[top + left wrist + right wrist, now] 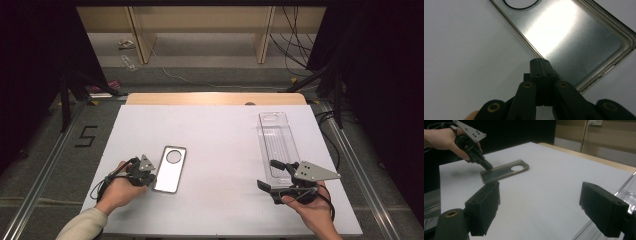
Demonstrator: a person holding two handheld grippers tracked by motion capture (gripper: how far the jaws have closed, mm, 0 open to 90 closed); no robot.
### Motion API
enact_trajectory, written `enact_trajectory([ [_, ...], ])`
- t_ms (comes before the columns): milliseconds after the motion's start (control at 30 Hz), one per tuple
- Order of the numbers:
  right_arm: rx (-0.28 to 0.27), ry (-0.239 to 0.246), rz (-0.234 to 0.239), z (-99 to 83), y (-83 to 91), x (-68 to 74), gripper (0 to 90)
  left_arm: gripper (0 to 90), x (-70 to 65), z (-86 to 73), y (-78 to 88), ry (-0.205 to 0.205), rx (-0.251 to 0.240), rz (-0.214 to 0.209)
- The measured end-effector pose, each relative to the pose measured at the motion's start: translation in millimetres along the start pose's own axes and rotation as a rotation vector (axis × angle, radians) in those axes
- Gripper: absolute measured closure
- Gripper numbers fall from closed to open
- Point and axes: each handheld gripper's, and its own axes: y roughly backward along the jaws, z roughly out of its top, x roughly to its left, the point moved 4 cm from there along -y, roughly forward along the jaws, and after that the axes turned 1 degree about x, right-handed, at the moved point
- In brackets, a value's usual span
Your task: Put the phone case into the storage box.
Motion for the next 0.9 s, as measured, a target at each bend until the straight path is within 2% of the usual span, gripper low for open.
enact_trajectory([
  [900, 0.004, -0.001, 0.003, -0.6, -0.7, 0.5, 18.1, 89.7, -5.6, 2.5, -0.3, -0.014, 0.0, -0.017],
])
